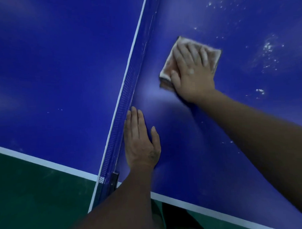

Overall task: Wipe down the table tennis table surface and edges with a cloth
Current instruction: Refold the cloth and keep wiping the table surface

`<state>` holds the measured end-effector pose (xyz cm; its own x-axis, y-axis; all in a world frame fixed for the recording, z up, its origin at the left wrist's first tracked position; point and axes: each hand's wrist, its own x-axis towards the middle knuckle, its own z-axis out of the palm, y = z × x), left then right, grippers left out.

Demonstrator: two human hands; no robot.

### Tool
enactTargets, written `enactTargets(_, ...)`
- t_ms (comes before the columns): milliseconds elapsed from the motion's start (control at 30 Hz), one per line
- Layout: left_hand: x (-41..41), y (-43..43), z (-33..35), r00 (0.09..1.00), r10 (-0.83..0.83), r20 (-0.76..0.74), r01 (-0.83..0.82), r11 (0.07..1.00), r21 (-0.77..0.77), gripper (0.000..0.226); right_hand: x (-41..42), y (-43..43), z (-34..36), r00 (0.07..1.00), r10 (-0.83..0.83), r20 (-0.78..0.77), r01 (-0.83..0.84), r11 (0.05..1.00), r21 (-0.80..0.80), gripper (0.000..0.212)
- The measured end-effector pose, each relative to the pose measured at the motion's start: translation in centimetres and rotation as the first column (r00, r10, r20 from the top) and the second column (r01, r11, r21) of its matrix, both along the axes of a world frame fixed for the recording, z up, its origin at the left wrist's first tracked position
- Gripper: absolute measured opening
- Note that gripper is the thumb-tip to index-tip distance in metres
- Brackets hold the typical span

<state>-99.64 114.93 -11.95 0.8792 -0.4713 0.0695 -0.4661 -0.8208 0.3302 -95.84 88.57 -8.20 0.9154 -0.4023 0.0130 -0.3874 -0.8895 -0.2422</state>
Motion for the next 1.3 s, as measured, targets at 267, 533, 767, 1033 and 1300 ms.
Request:
enactTargets(267,-0.1,0.0,0.3,0.999,0.021,-0.044,-0.021,1.000,0.007,0.067,1.0,6.1,-0.6,0.957,0.281,0.066,-0.281,0.960,-0.007,0.068)
enactTargets(533,-0.2,-0.1,0.5,0.996,0.020,-0.092,-0.016,0.999,0.050,0.069,6.7,-4.7,-0.2,0.992,-0.109,-0.061,0.113,0.991,0.066,0.072)
enactTargets(767,-0.1,-0.2,1.1,0.988,0.008,-0.153,-0.011,1.000,-0.021,0.070,-0.3,-1.5,1.2,0.973,-0.190,-0.127,0.184,0.981,-0.058,0.070)
enactTargets(1033,4.8,-9.9,2.4,0.994,0.005,-0.109,-0.044,0.929,-0.367,0.062,6.2,0.6,0.6,0.993,0.100,-0.064,-0.102,0.994,-0.028,0.067)
enactTargets(1300,11.7,-16.8,1.0,0.993,-0.121,-0.004,0.117,0.970,-0.214,0.064,12.2,-12.1,-0.1,0.986,-0.146,-0.076,0.148,0.989,0.015,0.067)
